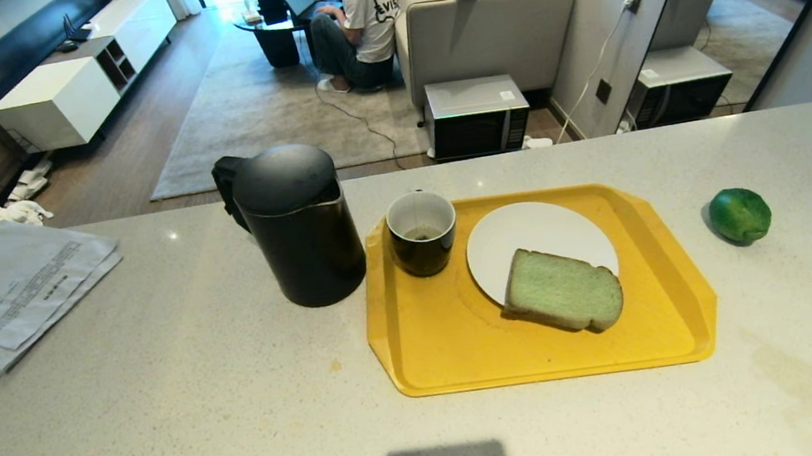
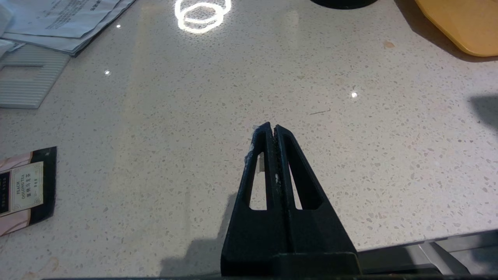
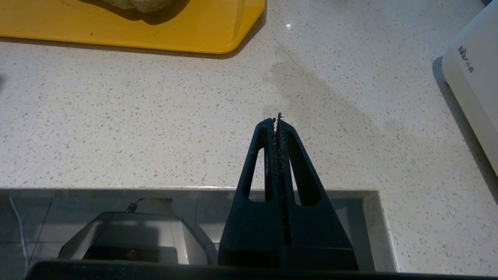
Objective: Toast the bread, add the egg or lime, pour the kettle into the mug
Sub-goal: Pick up the bread slice
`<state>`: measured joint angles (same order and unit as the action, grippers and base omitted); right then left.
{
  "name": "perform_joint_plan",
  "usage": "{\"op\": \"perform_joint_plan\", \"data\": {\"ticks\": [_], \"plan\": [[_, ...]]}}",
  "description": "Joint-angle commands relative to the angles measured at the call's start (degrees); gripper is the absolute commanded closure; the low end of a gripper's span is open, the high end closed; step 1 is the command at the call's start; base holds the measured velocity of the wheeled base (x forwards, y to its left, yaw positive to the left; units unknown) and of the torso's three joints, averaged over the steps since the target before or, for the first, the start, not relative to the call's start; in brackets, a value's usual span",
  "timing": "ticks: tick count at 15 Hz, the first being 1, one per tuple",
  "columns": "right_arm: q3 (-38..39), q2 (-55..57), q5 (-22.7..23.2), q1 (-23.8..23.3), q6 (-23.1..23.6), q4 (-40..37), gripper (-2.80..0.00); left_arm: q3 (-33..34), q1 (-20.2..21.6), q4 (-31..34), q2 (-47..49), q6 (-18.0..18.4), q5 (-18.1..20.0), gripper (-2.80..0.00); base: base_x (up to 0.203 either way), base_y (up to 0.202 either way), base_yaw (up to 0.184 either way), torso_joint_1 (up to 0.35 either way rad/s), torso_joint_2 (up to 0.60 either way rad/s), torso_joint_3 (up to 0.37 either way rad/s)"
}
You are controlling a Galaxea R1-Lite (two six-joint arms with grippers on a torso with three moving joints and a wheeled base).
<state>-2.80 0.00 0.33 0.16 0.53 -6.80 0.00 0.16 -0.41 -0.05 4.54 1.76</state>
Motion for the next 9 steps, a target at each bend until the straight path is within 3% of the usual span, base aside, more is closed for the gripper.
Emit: {"op": "perform_joint_plan", "data": {"ticks": [1,5,7,9], "plan": [[0.1,0.1,0.1,0.0,0.1,0.0,0.00,0.0,0.0,0.0,0.0,0.0,0.0,0.00,0.000,0.000,0.000,0.000,0.00,0.000],[-1.2,0.4,0.4,0.0,0.4,-0.1,0.00,0.0,0.0,0.0,0.0,0.0,0.0,0.00,0.000,0.000,0.000,0.000,0.00,0.000],[-6.4,4.9,1.0,0.0,-1.0,-0.6,0.00,0.0,0.0,0.0,0.0,0.0,0.0,0.00,0.000,0.000,0.000,0.000,0.00,0.000],[-15.2,17.1,2.2,0.1,-5.8,-0.9,0.00,0.0,0.0,0.0,0.0,0.0,0.0,0.00,0.000,0.000,0.000,0.000,0.00,0.000]]}}
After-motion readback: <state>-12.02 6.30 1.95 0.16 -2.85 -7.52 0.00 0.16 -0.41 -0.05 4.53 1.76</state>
